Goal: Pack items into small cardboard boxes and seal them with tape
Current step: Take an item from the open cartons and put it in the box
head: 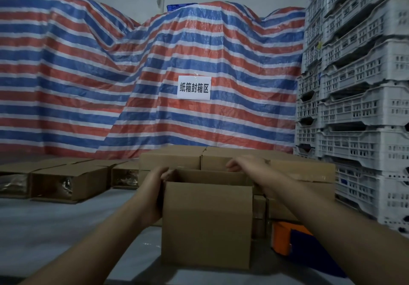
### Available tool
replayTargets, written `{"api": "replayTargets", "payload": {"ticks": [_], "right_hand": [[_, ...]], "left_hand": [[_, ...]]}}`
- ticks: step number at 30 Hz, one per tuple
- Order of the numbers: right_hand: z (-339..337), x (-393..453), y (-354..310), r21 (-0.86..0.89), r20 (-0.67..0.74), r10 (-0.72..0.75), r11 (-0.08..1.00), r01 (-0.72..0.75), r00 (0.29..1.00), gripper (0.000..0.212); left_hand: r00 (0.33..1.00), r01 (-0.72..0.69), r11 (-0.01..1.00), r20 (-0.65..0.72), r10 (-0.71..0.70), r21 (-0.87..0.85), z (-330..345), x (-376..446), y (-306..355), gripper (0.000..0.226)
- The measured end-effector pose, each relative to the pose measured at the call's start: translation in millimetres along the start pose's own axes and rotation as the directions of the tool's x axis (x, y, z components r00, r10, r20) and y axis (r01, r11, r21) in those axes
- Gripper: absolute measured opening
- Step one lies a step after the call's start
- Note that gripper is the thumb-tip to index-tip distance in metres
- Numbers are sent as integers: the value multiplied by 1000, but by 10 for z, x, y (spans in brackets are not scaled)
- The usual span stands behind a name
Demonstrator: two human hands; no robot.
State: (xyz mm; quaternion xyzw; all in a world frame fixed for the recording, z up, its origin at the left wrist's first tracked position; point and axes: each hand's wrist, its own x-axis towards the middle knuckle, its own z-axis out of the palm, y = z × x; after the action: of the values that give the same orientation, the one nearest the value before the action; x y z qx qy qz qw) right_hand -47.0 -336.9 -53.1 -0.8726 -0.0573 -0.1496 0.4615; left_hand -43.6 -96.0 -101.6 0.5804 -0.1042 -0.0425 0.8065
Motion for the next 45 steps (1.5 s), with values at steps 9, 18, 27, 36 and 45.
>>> {"api": "replayTargets", "payload": {"ticks": [9,18,27,36,45], "right_hand": [[209,-243,236,628,100,268,730,-269,958,34],[-169,-18,-75,-473,263,-41,865,166,964,11],[-140,-49,-152,-493,339,21,855,159,940,40],[-59,-182,527,504,-125,31,863,37,992,23],[260,-204,547,495,102,104,857,-142,989,41]], "left_hand": [[999,10,1000,-44,-11,-7,-34,-18,-233,37],[999,-35,999,-20,36,23,-31,55,-250,39],[999,2,988,45,-9,154,-45,81,-168,27],[992,-21,990,124,4,138,-107,116,-274,31],[990,-48,986,137,26,160,-132,163,-300,47]]}}
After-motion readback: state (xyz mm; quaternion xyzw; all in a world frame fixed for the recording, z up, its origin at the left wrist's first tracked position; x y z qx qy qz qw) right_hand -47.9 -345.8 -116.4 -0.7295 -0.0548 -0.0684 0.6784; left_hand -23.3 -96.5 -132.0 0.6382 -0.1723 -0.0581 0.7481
